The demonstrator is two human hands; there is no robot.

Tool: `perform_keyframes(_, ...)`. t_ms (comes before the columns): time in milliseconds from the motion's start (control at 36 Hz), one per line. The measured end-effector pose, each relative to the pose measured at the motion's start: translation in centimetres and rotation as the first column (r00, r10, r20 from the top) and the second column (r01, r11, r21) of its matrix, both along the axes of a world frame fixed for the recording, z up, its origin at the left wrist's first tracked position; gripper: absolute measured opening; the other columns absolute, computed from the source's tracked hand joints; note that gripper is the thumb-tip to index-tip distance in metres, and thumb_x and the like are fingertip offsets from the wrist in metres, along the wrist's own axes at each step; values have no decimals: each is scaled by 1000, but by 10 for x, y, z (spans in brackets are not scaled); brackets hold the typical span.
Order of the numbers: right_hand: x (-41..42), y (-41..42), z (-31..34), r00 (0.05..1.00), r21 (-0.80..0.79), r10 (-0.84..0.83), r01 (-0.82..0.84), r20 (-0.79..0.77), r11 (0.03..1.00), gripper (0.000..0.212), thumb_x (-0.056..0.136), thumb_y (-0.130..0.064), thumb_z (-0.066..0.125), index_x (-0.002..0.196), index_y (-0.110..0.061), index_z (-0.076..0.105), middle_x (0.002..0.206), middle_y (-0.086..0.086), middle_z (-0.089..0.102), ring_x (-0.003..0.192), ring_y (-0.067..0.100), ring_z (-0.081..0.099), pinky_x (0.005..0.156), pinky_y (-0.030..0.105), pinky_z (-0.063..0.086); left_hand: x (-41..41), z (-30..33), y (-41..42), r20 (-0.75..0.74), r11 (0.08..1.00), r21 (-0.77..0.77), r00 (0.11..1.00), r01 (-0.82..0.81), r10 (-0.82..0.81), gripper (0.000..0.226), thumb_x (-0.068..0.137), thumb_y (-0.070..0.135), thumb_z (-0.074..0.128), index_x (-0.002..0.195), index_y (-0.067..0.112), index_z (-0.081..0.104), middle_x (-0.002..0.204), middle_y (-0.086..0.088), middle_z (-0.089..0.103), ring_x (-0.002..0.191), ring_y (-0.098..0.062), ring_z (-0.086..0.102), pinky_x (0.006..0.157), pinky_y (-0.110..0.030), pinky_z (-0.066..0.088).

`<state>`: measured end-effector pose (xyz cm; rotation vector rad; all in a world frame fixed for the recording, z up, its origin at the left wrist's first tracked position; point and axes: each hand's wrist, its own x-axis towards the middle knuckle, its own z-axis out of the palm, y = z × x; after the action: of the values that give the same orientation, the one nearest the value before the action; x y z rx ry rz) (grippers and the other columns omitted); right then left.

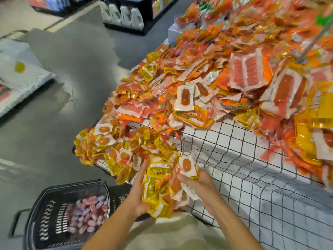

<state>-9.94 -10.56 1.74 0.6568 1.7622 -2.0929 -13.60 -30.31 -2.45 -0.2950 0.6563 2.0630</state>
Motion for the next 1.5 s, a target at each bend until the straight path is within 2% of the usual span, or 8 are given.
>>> perform_keyframes(194, -11, -11, -21, 997, 134, 43, -34, -66, 990, 33, 85, -46, 72, 106, -20, 76, 104, -4, 78, 101, 7, 72, 83, 18, 54, 14, -17, -49, 47, 959, -194, 975, -205, 218, 82, 86, 74, 55, 148, 21, 48, 137, -13, 61, 118, -30, 58, 101, -38, 36)
perform_keyframes(306, -12, -3, -53, 994, 224, -109, 108, -7, 969, 41, 86, -49, 71, 118, -23, 70, 123, -9, 68, 118, 10, 62, 97, 25, 47, 18, -35, -89, 63, 924, -224, 941, -310, 332, 84, 79, 71, 66, 144, 19, 52, 146, -20, 52, 128, -41, 54, 116, -56, 28)
perform_keyframes(417, -13, -11, -79, 973, 223, -90, 41, 213, 974, 53, 89, -49, 73, 117, -6, 60, 126, 22, 59, 119, 37, 56, 110, 56, 43, 18, -36, -115, 31, 904, -243, 929, -351, 369, 83, 72, 69, 73, 137, 19, 61, 143, -21, 55, 127, -44, 55, 108, -61, 41)
perform_keyframes(694, -48, -47, -83, 929, 130, -159, 121, 333, 984, 84, 56, -57, 92, 125, -17, 67, 121, 10, 72, 113, 34, 67, 101, 55, 53, 10, -23, -131, 65, 934, -226, 953, -276, 297, 88, 68, 67, 78, 137, 15, 61, 144, -23, 53, 131, -45, 52, 110, -60, 39)
perform_keyframes(889, -58, -75, -87, 919, 0, -154, 165, 364, 986, 77, 48, -52, 96, 116, -28, 71, 104, -4, 78, 102, 17, 70, 90, 39, 56, -7, -22, -141, 77, 959, -221, 977, -179, 201, 77, 56, 62, 88, 114, 13, 76, 117, -20, 70, 99, -36, 64, 89, -44, 44)
perform_keyframes(1028, -54, -101, -91, 935, 112, -287, 269, 209, 957, 64, 46, -52, 98, 94, -47, 56, 87, -30, 67, 85, -9, 56, 82, 25, 43, -16, -24, -151, 129, 946, -281, 971, -159, 202, 67, 80, 62, 54, 115, 10, 75, 127, -24, 66, 106, -41, 69, 92, -52, 52)
perform_keyframes(1194, -56, -116, -105, 941, 305, -323, 281, 96, 910, 51, 71, -20, 93, 117, -21, 69, 106, -3, 77, 103, 18, 71, 96, 39, 56, -23, -32, -165, 173, 925, -357, 964, -128, 200, 69, 82, 52, 56, 134, 7, 61, 139, -31, 53, 115, -45, 56, 97, -55, 39)
perform_keyframes(1500, -9, -65, -99, 825, -3, -558, 560, 95, 828, 64, 70, -18, 91, 126, -34, 64, 115, 4, 76, 104, 26, 74, 86, 47, 61, -39, -52, -162, 159, 942, -334, 983, -36, 93, 47, 81, 46, 54, 99, 13, 81, 112, -23, 73, 93, -41, 73, 80, -56, 57)
